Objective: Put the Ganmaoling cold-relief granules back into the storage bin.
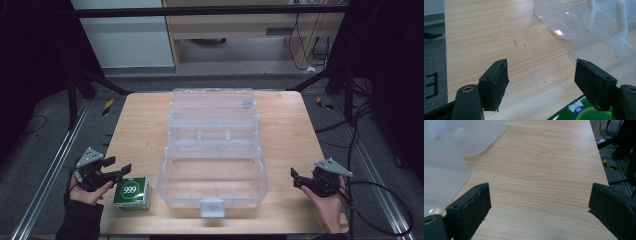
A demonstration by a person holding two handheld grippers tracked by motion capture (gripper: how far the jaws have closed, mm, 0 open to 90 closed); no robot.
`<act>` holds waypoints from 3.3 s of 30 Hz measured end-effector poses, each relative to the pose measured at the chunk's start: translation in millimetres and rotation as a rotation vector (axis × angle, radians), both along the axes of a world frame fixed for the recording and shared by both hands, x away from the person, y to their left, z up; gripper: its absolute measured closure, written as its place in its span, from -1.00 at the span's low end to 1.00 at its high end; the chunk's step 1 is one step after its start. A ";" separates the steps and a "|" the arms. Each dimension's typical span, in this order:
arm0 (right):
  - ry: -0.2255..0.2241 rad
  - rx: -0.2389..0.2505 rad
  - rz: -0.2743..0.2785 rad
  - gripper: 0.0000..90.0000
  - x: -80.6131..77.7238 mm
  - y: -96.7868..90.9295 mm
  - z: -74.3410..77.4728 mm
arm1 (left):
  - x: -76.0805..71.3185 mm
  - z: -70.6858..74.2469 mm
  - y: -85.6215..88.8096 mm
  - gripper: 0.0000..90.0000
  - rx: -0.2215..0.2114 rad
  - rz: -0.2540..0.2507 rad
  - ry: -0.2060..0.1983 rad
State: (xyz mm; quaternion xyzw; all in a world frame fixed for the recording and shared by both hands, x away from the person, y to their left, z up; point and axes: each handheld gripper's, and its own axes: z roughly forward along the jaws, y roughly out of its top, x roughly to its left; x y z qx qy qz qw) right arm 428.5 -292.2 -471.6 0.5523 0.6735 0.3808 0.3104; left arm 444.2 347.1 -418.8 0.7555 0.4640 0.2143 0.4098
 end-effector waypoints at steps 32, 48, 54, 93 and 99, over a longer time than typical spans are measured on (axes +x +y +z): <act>0.024 -0.050 0.031 -0.92 0.6 -0.3 -8.1 | -6.2 38.9 4.1 -0.54 0.265 -0.424 0.083; 0.047 -0.072 0.069 -0.92 1.8 2.1 -11.1 | -10.1 35.3 -10.6 -0.71 0.396 -0.578 0.138; 0.055 -0.079 0.076 -0.93 2.2 3.1 -12.2 | -10.2 31.0 -17.2 -0.77 0.437 -0.622 0.161; 0.110 -0.114 0.107 -0.95 5.0 5.9 -18.3 | 4.0 -5.1 -50.0 -0.92 0.574 -0.751 0.285; 0.116 -0.119 0.110 -0.95 5.4 6.8 -19.2 | 8.0 -11.9 -53.9 -0.93 0.594 -0.765 0.312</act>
